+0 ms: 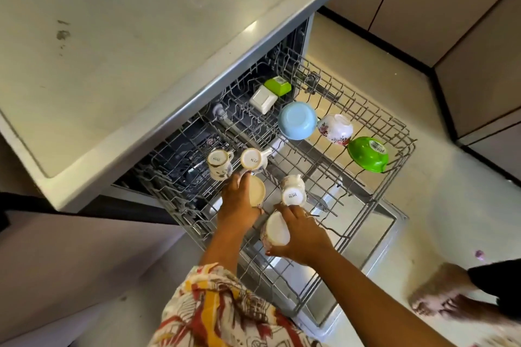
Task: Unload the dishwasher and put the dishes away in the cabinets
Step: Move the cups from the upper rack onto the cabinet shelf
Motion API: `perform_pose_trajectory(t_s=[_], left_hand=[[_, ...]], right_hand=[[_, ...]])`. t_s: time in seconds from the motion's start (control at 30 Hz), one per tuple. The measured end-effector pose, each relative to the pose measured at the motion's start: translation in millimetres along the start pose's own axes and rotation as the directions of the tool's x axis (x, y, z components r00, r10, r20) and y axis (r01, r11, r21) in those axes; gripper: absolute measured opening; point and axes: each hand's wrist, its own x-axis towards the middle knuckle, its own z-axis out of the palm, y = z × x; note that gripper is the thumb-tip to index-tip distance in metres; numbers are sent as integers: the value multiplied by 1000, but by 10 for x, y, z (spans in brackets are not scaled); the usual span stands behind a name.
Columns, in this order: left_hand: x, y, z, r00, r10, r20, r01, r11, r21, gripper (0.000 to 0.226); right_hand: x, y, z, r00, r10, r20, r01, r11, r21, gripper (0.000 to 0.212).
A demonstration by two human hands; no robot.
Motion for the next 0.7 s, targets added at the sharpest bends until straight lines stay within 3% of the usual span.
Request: perform_pose_trajectory(t_s=[0.2, 0.4, 0.6, 0.7], left_hand=[[77, -50, 108, 999, -28, -41, 27, 999, -23, 89], [18, -13, 30, 997, -61, -39, 60, 998, -23, 90], [-260, -129, -82, 962, -226, -152, 173, 938, -300, 102], [-516, -224, -231, 943, -242, -230, 112, 878, -465, 104]], right_hand=[[-9, -4, 5, 1000, -25, -18, 24, 998, -63, 108], [-14, -87, 77, 997, 4, -72, -5, 1000, -14, 95], [-123, -118, -77, 993, 7, -121, -3, 999, 39, 89], [-296, -177, -203, 979, 31, -202, -7, 993, 119, 92]])
